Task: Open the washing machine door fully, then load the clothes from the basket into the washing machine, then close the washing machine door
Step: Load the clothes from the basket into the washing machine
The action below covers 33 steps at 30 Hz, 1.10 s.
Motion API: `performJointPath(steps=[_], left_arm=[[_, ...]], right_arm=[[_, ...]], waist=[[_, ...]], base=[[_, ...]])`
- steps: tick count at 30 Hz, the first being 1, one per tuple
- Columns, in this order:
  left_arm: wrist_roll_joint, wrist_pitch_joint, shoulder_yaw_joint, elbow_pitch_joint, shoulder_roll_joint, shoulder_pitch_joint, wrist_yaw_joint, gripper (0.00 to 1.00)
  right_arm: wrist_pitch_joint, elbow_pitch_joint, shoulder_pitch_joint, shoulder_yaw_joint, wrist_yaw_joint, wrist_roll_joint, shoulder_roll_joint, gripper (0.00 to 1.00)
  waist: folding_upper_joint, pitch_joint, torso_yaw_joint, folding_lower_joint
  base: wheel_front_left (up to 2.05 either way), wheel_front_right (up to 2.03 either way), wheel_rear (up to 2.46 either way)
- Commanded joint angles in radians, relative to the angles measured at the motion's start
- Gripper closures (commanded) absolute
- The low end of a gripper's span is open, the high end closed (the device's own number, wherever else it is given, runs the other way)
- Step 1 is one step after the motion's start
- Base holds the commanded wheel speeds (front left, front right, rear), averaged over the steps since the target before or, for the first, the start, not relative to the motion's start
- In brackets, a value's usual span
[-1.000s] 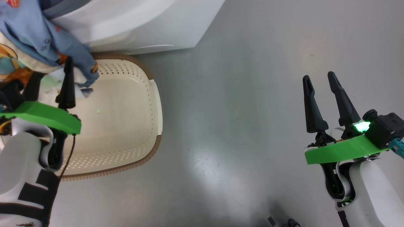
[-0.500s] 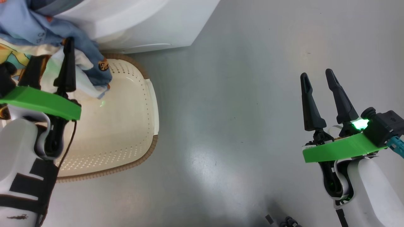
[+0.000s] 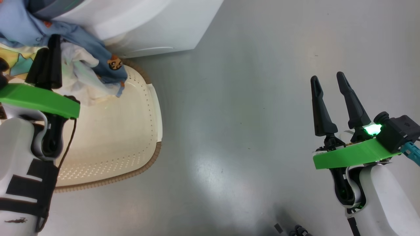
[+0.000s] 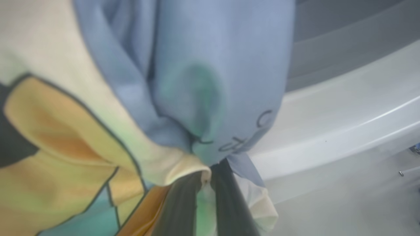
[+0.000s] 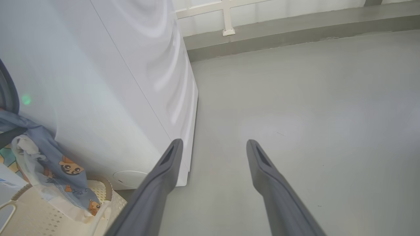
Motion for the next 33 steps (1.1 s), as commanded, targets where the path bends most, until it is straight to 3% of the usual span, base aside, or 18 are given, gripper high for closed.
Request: performJointPath(steps=[1,20,33], left_arm=[[-0.007,-0.007,0.05,-0.031,0.037,-0.007,0.001,1.0],[0.091,-0.007,0.317,-0.269,-0.054,0.152,0.001,1.0],[0.159,-0.007,0.38,-0.399,-0.068,0.091,0.001,1.0]], right_arm=[[-0.008,-0.022,0.014,0.017,0.006,-0.007,-0.001,0.0],[-0.008,-0.015,0.026,0.002,0.006,-0.008,-0.003,0.0],[-0.008,-0.004,0.029,0.011,0.006,-0.001,-0.002,0.0]], waist=[[0.0,-0.002,0.004,0.0],[0.0,-0.068,0.084,0.0],[0.0,-0.099,0.105,0.0]], base=[[0.0,0.0,0.0],[0.0,0.0,0.0],[0.0,0.0,0.0]])
